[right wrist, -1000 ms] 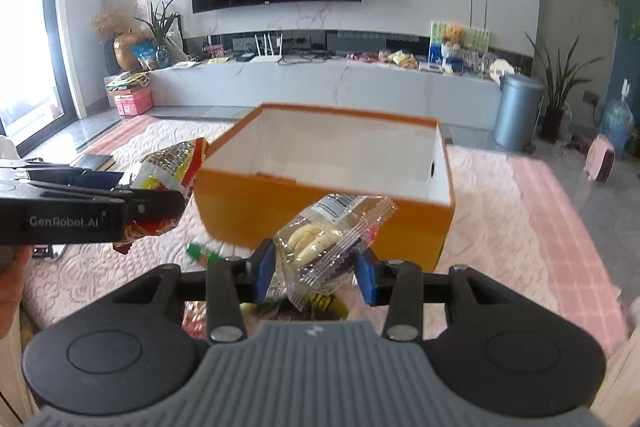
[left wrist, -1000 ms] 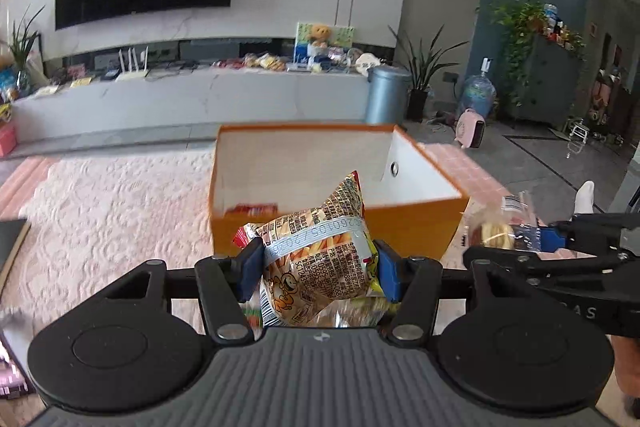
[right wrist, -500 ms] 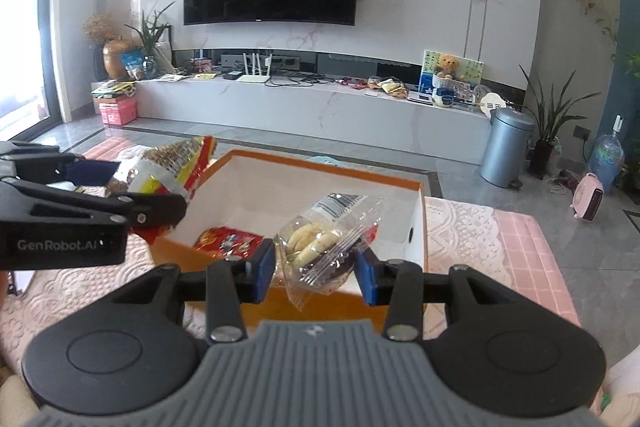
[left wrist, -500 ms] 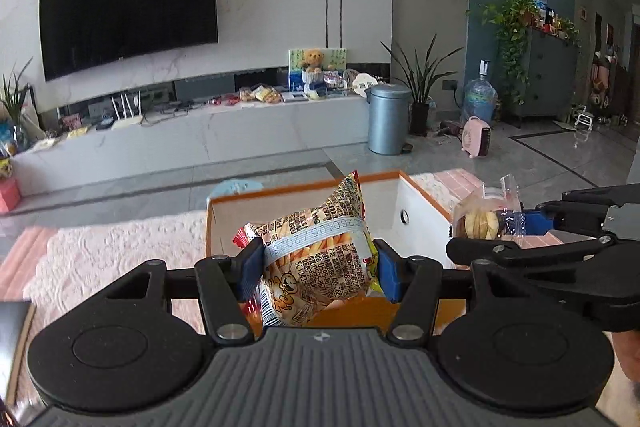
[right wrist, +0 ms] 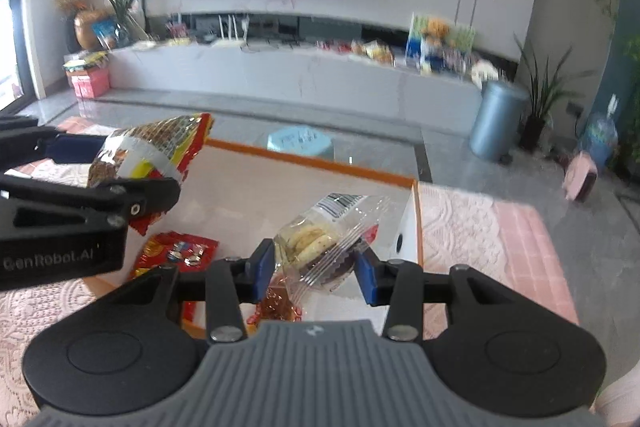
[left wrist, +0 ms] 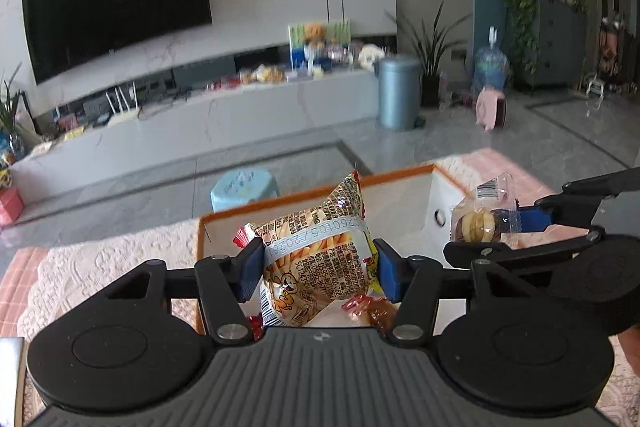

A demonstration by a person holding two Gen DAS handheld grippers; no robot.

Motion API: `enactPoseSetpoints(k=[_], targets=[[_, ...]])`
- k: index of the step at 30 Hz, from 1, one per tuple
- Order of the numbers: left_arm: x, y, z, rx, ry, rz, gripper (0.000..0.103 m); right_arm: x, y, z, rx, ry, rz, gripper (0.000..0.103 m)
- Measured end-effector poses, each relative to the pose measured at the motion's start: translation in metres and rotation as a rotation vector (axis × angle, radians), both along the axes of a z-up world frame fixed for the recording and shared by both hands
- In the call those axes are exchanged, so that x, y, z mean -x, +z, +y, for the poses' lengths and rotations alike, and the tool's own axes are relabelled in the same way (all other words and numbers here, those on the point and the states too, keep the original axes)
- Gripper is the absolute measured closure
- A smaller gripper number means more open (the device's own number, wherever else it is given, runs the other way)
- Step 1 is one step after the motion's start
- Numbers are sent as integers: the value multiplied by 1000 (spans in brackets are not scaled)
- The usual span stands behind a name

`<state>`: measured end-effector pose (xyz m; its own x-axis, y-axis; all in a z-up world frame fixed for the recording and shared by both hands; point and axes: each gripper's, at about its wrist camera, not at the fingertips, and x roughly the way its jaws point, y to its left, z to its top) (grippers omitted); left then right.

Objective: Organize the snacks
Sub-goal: 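Carry both held snacks over the orange box and lower them inside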

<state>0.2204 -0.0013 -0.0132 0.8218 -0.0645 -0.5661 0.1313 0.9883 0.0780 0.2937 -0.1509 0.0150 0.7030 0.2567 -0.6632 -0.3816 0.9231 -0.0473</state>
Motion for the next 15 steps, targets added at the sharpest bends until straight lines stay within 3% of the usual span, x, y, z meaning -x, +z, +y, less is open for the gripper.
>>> enactPoseSetpoints(k=[9, 15], targets=[[-38, -29, 18, 58, -38, 181, 38, -55, -40, 7, 13, 0, 223, 62], [-48, -48, 17, 34, -79, 308, 37, -70, -65, 14, 66, 24, 351, 62]])
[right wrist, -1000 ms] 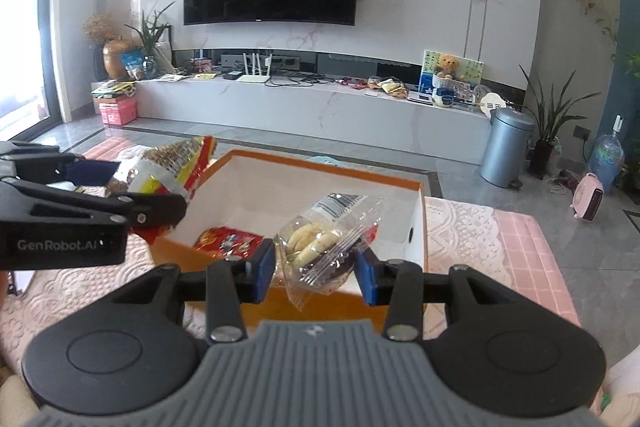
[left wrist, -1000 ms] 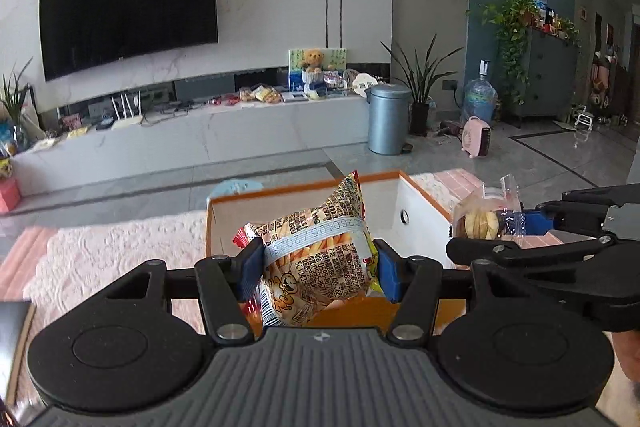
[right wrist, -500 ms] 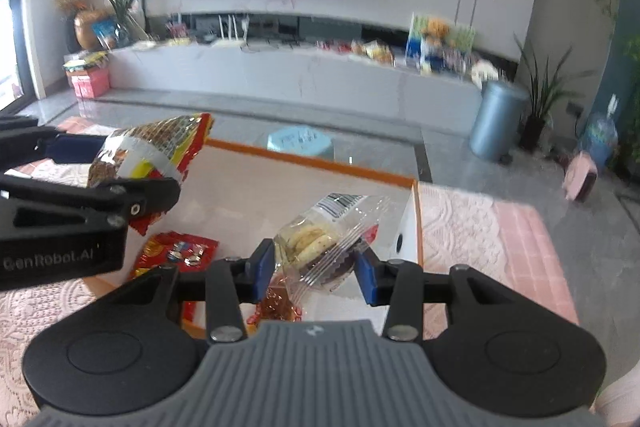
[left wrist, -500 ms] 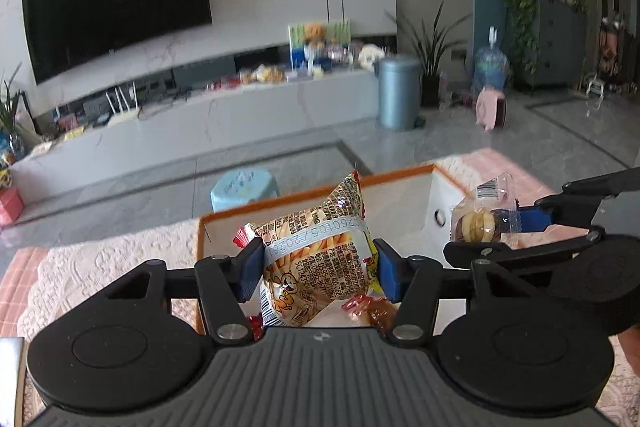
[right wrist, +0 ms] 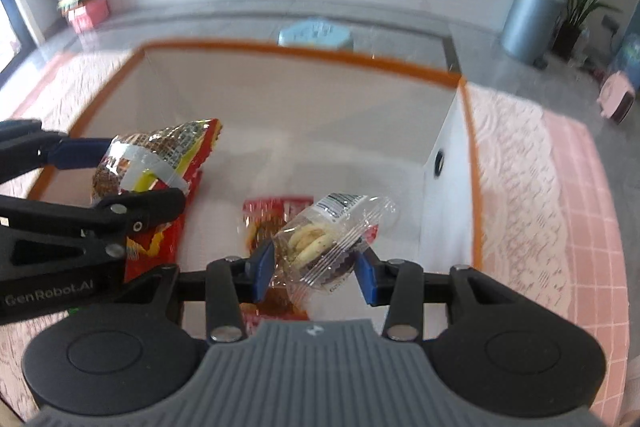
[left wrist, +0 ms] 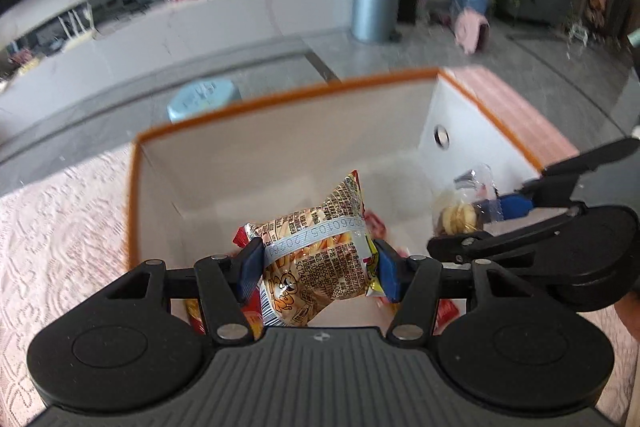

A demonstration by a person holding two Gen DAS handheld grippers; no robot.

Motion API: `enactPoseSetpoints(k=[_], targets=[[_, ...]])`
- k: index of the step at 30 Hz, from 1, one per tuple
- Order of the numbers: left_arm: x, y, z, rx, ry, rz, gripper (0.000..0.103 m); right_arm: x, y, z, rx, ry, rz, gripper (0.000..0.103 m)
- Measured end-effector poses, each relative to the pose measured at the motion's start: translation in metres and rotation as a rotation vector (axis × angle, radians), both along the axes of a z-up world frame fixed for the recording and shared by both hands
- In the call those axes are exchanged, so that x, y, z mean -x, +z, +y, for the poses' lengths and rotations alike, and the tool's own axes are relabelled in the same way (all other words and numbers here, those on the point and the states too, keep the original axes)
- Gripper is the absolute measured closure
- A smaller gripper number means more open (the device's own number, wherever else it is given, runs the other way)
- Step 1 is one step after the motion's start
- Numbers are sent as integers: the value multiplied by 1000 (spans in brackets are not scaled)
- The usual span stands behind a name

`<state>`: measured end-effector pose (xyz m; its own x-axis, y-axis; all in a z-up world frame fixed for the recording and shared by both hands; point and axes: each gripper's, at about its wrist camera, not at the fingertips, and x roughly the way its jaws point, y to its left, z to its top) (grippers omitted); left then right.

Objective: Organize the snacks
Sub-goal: 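Carry both held snacks over the orange box and lower them inside, then open both grippers to release the snacks into the box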

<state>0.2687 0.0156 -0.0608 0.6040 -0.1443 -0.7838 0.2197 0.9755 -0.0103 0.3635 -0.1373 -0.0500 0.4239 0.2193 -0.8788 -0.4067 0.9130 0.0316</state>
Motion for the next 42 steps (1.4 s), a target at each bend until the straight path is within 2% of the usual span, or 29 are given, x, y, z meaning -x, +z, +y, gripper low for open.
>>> enactPoseSetpoints(k=[3, 7, 13, 17, 21, 28, 31, 36, 42], targets=[[-4, -8, 1, -1, 15, 58, 37, -7, -11, 3, 34, 9, 51, 61], [-7, -14, 8, 26, 37, 138, 36, -12, -21, 2, 32, 4, 117, 61], [-1, -6, 15, 16, 53, 125, 27, -14, -19, 1, 32, -13, 124, 56], [-1, 4, 18, 46, 64, 128, 22, -6, -10, -1, 23, -18, 114, 52], [10, 17, 24, 61, 72, 98, 16, 2, 1, 0, 31, -21, 89, 44], [26, 40, 24, 81, 81, 58, 16, 18, 25, -7, 21, -30, 44, 43], [37, 51, 19, 77, 98, 13, 16, 30, 38, -12, 10, -34, 20, 40], [70, 79, 16, 83, 129, -66, 16, 60, 64, -22, -25, -47, -53, 38], [123, 103, 11, 137, 120, -156, 16, 114, 90, -40, -105, -92, -167, 36]])
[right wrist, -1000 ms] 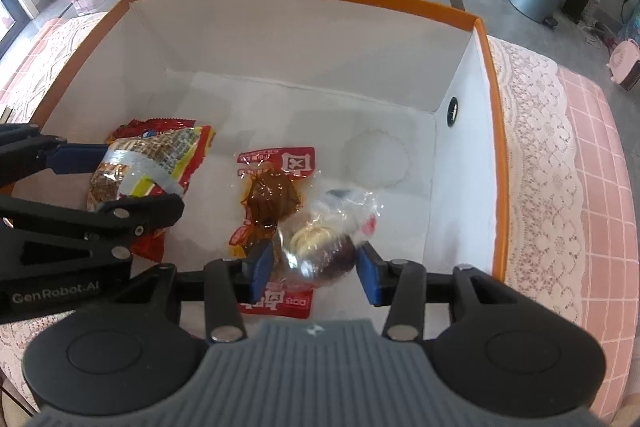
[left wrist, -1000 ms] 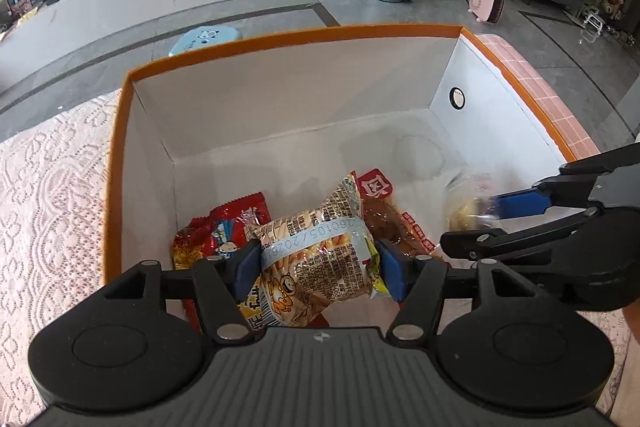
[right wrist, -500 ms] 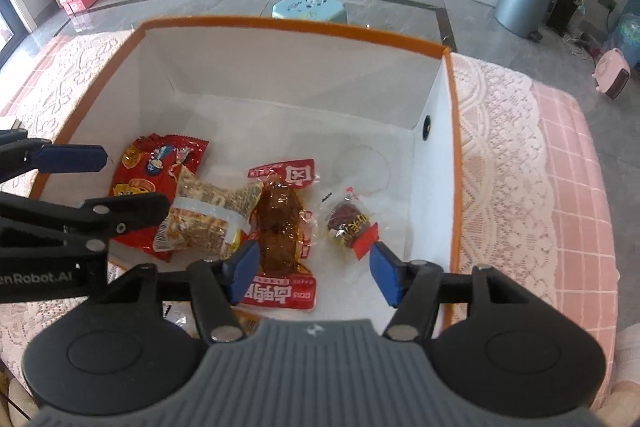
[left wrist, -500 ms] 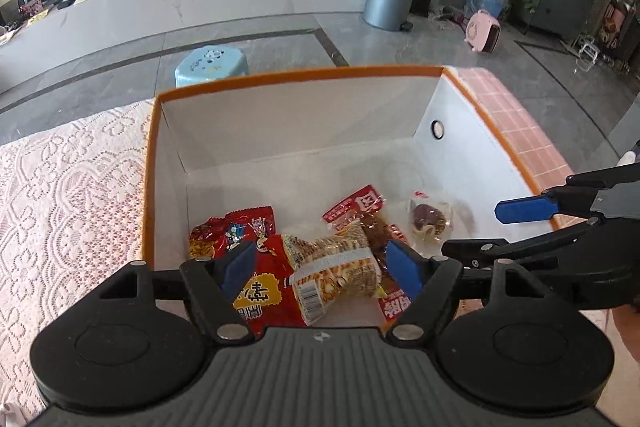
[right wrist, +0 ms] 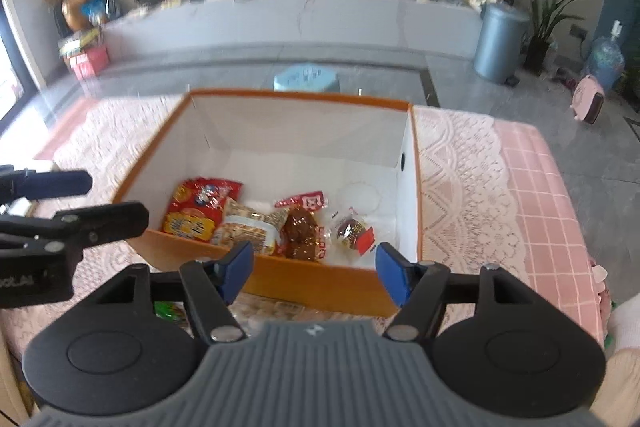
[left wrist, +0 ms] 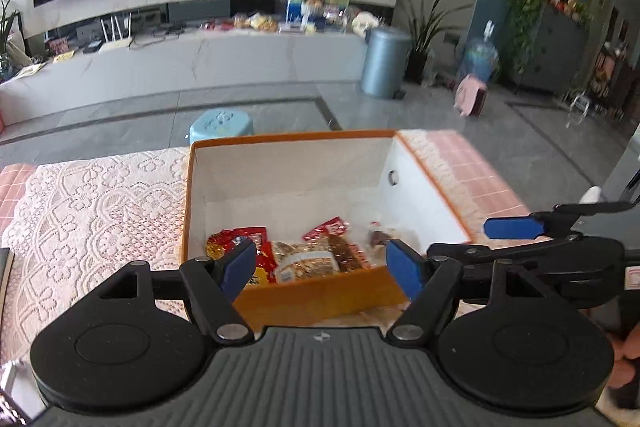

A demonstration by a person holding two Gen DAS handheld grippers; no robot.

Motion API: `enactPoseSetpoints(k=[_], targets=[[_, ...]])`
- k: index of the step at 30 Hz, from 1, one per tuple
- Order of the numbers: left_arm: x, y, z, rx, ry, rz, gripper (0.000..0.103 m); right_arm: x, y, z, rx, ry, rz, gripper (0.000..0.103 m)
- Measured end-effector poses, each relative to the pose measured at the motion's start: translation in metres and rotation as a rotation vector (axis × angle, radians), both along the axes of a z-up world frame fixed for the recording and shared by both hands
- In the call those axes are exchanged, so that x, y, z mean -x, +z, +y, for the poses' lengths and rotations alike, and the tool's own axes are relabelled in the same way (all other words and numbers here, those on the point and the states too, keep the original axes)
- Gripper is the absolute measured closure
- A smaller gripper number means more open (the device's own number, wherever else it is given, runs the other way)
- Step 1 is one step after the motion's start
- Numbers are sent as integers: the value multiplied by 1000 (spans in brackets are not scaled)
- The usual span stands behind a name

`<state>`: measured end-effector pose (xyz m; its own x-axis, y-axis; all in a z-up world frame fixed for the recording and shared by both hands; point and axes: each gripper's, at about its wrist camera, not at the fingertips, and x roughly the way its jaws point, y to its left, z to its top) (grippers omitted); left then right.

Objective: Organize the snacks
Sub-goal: 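Open both grippers to release the snacks into the box, then move both tools back toward the remaining snacks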

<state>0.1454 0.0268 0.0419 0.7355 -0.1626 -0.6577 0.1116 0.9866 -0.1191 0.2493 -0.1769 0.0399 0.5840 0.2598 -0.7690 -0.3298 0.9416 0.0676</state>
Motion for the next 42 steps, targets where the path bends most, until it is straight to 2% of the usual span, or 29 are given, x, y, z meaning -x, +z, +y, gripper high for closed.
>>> enactPoseSetpoints(k=[4, 7, 10, 14, 18, 22, 30, 34, 42], targets=[[33, 2, 0, 47, 29, -83, 16, 40, 7, -13, -49, -35, -82, 34], [50, -3, 0, 65, 21, -101, 16, 68, 6, -20, -67, -65, -131, 33], [62, -13, -1, 52, 12, -81, 16, 92, 0, -28, -105, -93, -143, 33], [70, -30, 4, 16, 57, -45, 16, 121, -11, -34, -120, -131, -174, 31], [77, -48, 14, 63, 86, 0, 16, 144, -26, -36, -102, -156, -213, 31], [82, -67, 21, 67, 103, 27, 16, 161, -46, -35, -57, -150, -233, 31], [76, -106, 26, 72, 106, 140, 17, 154, -90, -29, -30, -142, -128, 32], [77, -124, 25, 77, 91, 160, 16, 151, -109, -24, -3, -137, -98, 32], [61, -150, 22, 123, 108, 211, 13, 139, -134, -25, -27, -158, -25, 32]])
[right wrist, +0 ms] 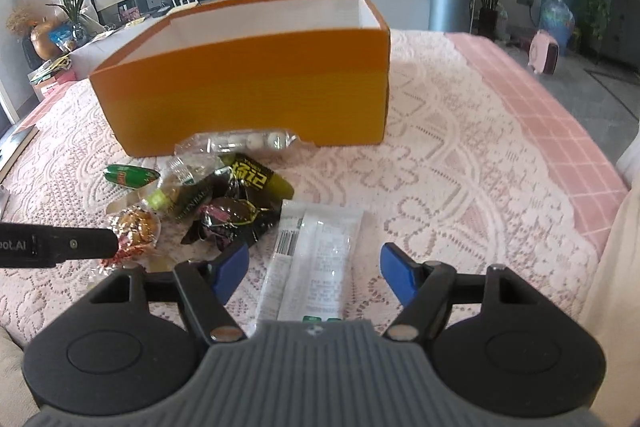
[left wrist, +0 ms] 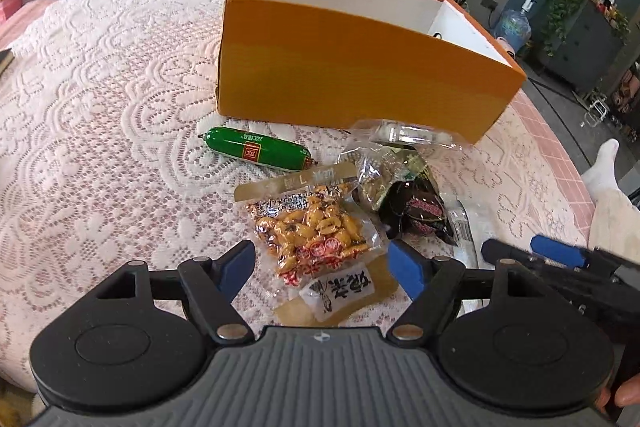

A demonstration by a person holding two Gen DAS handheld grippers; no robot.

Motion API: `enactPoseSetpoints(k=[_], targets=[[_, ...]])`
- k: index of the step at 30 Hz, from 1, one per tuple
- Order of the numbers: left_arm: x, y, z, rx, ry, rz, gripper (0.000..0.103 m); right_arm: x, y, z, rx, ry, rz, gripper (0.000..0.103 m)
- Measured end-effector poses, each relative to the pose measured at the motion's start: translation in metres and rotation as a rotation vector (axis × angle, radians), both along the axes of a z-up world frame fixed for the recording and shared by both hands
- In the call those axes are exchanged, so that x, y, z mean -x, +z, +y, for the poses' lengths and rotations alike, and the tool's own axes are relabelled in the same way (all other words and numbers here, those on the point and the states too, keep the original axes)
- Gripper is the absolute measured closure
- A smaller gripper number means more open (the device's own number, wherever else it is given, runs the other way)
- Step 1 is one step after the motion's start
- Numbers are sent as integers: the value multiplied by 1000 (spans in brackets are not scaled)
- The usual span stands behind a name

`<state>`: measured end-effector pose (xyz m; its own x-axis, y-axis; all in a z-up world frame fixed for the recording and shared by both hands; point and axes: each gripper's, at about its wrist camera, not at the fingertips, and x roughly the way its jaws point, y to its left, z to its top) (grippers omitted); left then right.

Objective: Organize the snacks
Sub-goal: 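Move both tools back toward the remaining snacks, then grasp the orange snack pack with the left gripper while the right gripper grasps the white barcode packet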

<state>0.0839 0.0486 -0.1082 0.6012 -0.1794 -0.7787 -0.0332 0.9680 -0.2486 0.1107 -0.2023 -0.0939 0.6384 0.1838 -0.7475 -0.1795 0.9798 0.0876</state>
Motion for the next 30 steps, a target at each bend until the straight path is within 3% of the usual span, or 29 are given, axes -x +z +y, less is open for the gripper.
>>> enactPoseSetpoints(k=[6, 11, 23, 30], targets=[[-10, -13, 3, 18, 26, 31, 13, -11, -16, 5, -11, 5, 57, 32], [-16, -20, 6, 18, 55, 44, 9, -17, -28, 16, 46, 35, 79, 32], [-27, -29, -5, -55, 66, 21, 5, -16, -34, 25, 106, 72, 38, 32], [-25, -31, -5, -52, 51, -11, 17, -15, -33, 29, 108, 98, 21, 43]])
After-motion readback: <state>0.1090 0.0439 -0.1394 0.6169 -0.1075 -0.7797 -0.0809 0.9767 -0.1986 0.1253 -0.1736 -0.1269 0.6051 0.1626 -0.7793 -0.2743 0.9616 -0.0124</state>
